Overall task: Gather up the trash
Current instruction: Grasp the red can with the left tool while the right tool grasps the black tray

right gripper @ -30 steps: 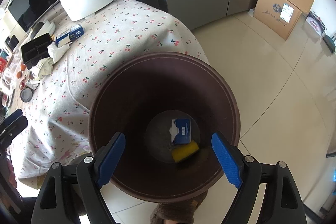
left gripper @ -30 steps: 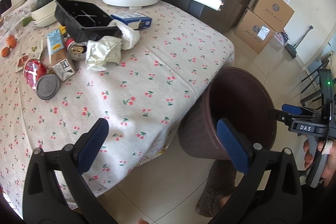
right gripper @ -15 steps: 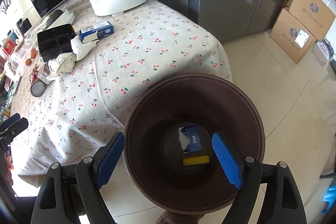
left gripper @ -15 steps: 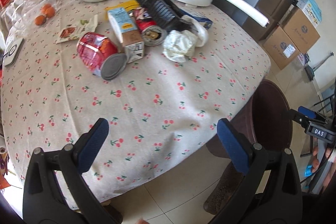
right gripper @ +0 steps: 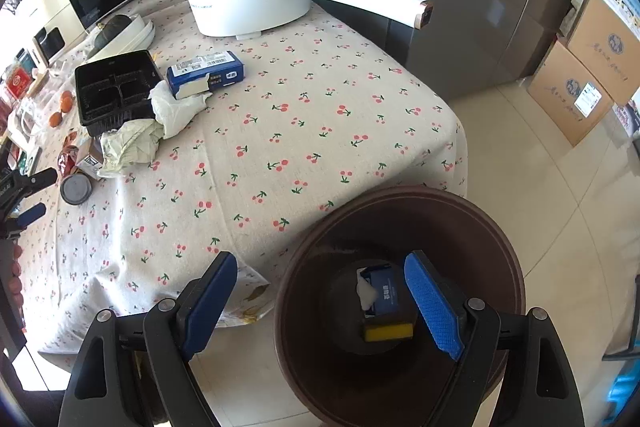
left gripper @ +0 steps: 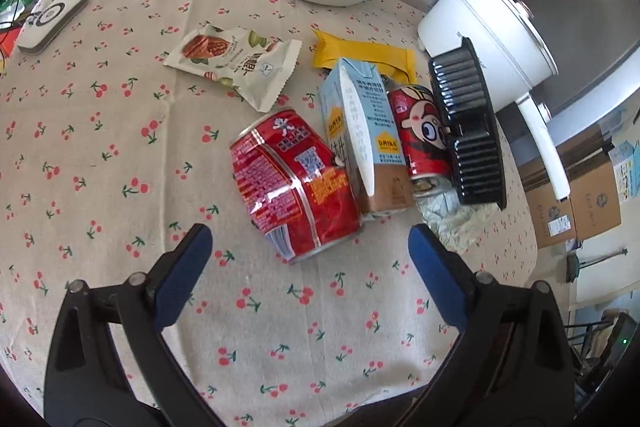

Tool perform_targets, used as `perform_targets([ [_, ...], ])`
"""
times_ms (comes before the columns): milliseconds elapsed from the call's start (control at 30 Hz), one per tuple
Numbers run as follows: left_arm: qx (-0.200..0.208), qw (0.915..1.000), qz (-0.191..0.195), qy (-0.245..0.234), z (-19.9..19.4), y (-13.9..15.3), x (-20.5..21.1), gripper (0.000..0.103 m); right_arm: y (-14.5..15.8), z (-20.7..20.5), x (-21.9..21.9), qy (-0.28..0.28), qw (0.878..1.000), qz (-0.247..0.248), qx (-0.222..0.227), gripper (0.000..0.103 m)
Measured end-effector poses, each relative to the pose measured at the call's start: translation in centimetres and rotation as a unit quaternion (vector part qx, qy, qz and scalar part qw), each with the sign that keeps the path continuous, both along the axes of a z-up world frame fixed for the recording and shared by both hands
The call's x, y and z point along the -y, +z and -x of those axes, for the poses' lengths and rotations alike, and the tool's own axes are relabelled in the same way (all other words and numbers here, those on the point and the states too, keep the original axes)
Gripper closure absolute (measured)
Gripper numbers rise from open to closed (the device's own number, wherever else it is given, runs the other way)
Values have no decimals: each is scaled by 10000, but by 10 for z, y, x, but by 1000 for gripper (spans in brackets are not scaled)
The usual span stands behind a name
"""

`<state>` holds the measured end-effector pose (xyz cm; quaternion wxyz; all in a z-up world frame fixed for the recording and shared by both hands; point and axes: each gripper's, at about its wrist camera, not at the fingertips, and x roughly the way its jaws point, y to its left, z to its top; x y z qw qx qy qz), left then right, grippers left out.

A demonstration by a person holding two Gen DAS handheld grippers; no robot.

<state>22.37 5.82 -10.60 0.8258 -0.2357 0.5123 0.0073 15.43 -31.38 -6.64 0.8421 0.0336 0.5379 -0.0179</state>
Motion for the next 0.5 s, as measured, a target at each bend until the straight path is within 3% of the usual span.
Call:
perform_targets([
  [233,-49,9967,608,542,-11,-18,-16,22,-2,-5,-12,137,9998,111,-22,16],
  [333,-101,9937,952,575,-11,-25,-22,33,-3,-5,-15,161,9997,190,-30,16],
  [500,-140,9961,809,323,-6,-20,-20,34,4,-9,-27,145,9999,9,46,16],
])
